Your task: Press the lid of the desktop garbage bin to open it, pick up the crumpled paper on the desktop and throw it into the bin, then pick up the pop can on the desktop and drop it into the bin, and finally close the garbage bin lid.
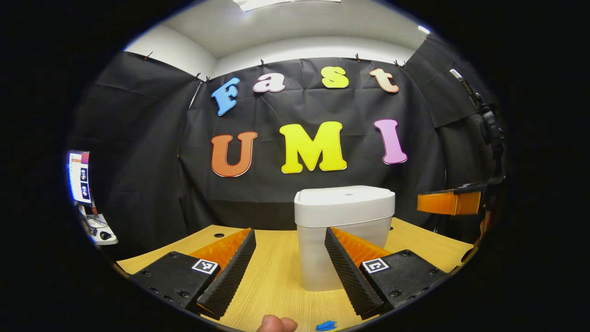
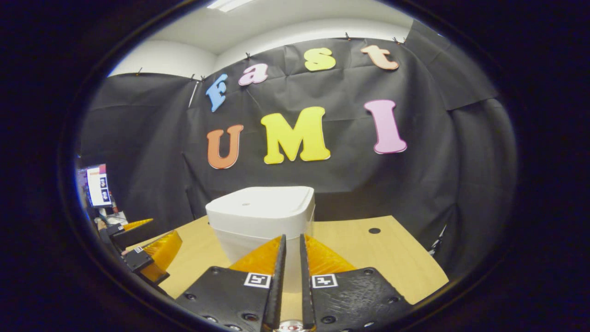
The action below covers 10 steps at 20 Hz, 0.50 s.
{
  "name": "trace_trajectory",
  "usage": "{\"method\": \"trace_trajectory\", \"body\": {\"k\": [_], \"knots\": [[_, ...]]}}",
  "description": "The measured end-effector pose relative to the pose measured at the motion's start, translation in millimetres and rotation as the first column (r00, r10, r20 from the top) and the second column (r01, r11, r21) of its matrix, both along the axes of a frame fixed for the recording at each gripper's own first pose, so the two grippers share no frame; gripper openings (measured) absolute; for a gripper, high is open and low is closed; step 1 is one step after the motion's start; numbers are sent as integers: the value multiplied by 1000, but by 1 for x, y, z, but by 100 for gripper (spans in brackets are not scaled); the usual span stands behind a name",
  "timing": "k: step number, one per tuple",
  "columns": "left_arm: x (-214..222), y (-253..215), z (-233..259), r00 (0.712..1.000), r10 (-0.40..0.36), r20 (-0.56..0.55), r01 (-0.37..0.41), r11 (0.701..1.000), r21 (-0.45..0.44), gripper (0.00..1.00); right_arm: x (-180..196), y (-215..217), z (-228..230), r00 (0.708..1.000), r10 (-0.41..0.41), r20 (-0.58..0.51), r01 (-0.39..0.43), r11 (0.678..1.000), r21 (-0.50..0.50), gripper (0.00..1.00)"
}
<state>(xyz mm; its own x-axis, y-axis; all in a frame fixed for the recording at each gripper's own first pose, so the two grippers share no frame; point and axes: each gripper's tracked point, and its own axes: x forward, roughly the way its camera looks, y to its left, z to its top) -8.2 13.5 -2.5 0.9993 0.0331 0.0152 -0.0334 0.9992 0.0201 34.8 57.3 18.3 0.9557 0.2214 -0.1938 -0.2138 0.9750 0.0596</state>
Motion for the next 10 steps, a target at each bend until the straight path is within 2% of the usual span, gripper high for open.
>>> {"method": "trace_trajectory", "body": {"k": [2,3,10], "knots": [[0,4,-3,1000,6,-6,-6,1000,-2,98,17,9,14,1000,26,7,-26,1000,1,20],[0,5,-5,1000,8,-11,-8,1000,-4,98,18,19,16,999,51,1,-51,999,2,0],[-4,20,-13,999,31,-29,-31,1000,0,98,64,67,45,989,147,-16,-148,987,-64,0]]}}
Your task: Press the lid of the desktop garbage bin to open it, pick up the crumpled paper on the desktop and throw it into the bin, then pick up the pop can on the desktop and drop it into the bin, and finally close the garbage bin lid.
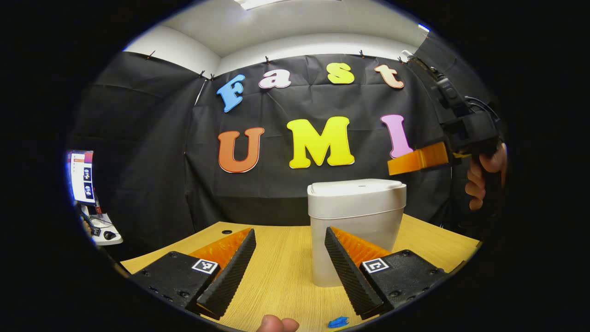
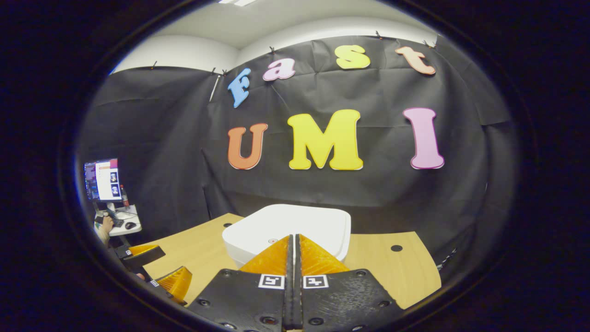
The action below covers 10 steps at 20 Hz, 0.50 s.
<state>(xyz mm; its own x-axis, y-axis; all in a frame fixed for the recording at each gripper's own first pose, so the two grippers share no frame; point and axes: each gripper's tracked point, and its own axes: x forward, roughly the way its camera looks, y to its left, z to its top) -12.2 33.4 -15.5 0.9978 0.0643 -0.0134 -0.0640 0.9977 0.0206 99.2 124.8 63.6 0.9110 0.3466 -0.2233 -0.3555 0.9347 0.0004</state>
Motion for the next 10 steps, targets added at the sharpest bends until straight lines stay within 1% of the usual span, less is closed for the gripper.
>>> {"method": "trace_trajectory", "body": {"k": [5,8,10], "knots": [[0,6,-4,1000,6,-6,-6,1000,-2,97,22,12,-15,997,29,-77,-31,999,-24,0],[1,9,-4,1000,7,-7,-7,1000,-8,97,22,19,-23,992,66,-111,-69,997,-25,0],[2,10,-4,1000,8,-6,-8,1000,-9,98,20,19,-24,990,85,-114,-89,995,-36,0]]}}
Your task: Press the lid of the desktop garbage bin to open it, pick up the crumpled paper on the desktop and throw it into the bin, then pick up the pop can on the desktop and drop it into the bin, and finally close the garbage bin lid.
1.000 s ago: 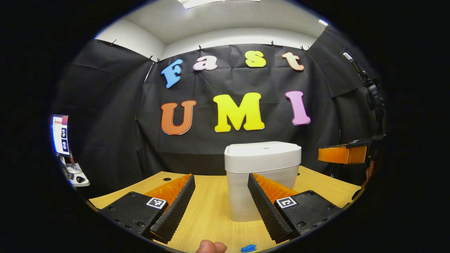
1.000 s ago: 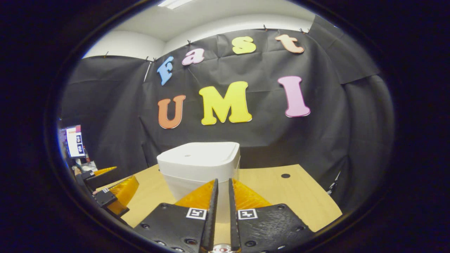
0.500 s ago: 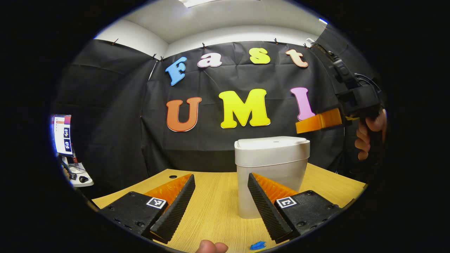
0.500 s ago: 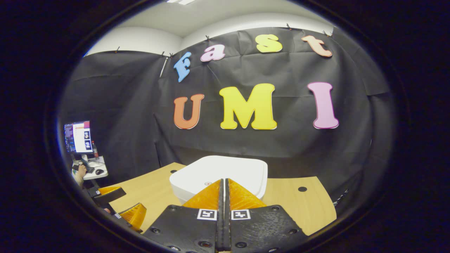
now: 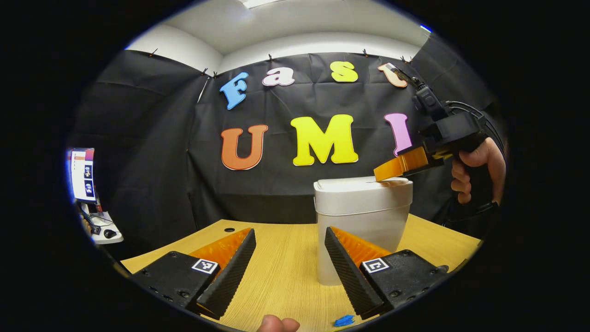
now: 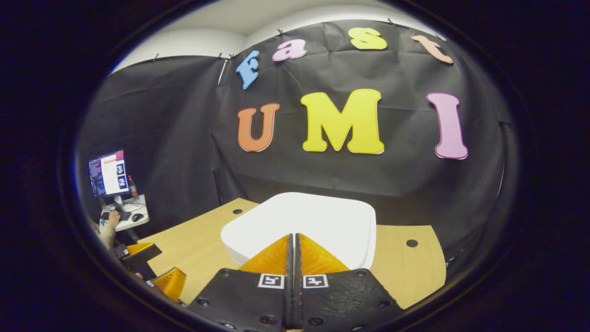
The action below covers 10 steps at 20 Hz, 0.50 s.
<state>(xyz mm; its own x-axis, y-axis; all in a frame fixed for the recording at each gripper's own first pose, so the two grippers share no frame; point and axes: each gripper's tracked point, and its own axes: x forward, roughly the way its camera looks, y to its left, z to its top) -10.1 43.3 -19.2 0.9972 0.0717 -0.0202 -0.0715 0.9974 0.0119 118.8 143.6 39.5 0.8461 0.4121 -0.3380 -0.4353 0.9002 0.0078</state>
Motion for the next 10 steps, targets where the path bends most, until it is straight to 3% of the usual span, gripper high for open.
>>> {"method": "trace_trajectory", "body": {"k": [2,5,8,10], "knots": [[1,2,-1,1000,2,-2,-2,1000,-8,98,1,0,-7,1000,15,-23,-16,1000,-15,0],[3,0,-1,1000,-3,-4,3,1000,-9,98,1,0,-12,998,17,-65,-15,999,37,1],[3,-4,-4,1000,-12,-9,12,1000,-7,97,0,0,-11,999,18,-32,-19,1000,-23,1],[1,-5,-3,1000,-17,-8,17,1000,-8,98,0,0,-5,1000,4,-31,-3,999,37,0]]}}
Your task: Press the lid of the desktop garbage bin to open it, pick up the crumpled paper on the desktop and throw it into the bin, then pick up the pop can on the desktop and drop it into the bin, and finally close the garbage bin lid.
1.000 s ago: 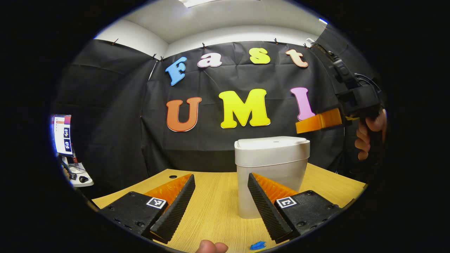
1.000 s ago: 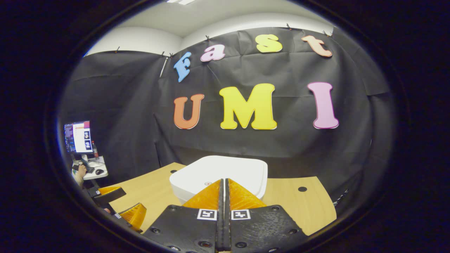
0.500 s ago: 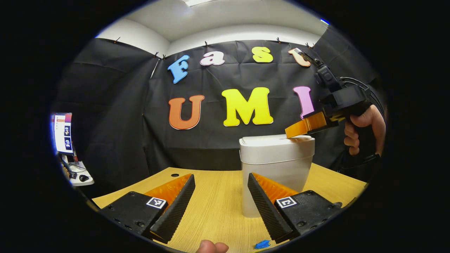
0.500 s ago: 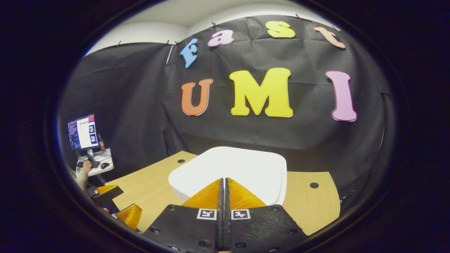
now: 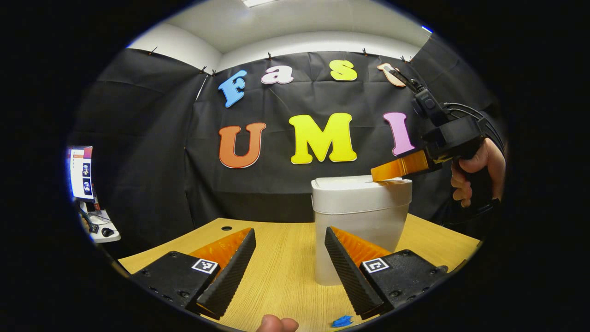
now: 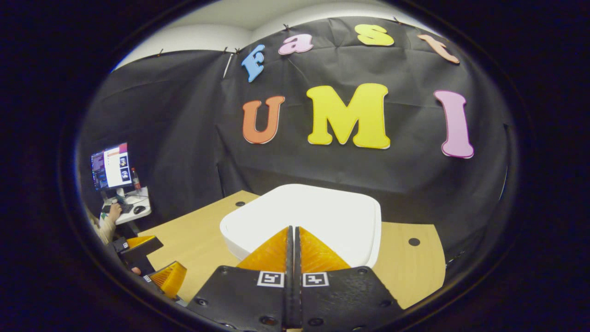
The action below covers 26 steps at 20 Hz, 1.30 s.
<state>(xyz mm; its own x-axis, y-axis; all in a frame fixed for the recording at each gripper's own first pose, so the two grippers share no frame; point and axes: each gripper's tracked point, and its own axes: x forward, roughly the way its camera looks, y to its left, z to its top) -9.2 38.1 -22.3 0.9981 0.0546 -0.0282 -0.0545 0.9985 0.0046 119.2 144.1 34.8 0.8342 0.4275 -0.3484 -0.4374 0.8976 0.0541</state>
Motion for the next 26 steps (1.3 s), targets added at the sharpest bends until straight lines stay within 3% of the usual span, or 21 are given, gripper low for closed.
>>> {"method": "trace_trajectory", "body": {"k": [1,2,3,7,8,11,19,26], "knots": [[0,1,0,1000,1,1,-1,1000,4,98,3,0,6,1000,-12,-6,13,999,40,4],[0,2,0,1000,6,-1,-6,1000,8,98,4,-5,10,999,-33,-5,34,998,54,0],[0,3,-1,1000,8,-2,-8,1000,8,98,6,-12,14,998,-60,12,60,997,50,6],[2,-1,1,1000,5,-2,-5,1000,7,98,3,-26,56,983,-108,150,95,991,91,93],[2,-2,1,1000,0,-3,0,1000,3,97,2,-27,64,976,-117,183,99,990,101,98],[2,-8,4,1000,-12,3,12,1000,-2,97,-4,-38,82,956,-133,262,114,990,87,96],[2,-25,4,999,-34,7,34,999,23,97,-34,-69,79,941,-179,287,149,981,123,96],[0,-46,0,997,-76,2,76,997,5,97,-83,-98,43,916,-219,337,193,975,109,94]]}}
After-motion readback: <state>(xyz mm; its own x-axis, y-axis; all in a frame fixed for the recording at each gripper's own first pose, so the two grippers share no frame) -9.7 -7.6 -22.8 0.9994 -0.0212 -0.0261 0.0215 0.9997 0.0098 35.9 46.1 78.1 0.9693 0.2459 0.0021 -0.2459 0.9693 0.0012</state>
